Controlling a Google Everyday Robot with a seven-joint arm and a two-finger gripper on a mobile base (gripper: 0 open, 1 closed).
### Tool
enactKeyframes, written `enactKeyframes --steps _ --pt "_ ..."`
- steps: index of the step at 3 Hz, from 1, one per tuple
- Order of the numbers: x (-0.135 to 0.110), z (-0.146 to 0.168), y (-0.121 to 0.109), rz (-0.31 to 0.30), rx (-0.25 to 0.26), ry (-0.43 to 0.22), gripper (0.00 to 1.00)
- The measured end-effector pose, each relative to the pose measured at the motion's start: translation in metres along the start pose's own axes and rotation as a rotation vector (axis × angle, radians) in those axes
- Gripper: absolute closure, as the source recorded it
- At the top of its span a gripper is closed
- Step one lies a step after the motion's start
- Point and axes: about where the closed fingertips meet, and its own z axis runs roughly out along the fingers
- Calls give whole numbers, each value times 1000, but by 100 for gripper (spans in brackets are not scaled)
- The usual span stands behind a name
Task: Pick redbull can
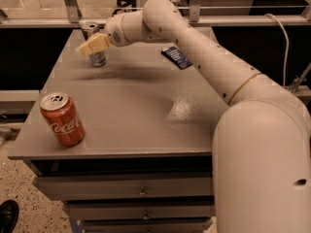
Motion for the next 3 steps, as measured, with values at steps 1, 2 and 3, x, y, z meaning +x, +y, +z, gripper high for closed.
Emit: enactKeyframes --steps 1,2,3 --pt "6 13 -1 17 -9 -6 16" --pt "6 11 -1 30 -7 -18 40" --pt "-10 -13 3 29 1 -54 72"
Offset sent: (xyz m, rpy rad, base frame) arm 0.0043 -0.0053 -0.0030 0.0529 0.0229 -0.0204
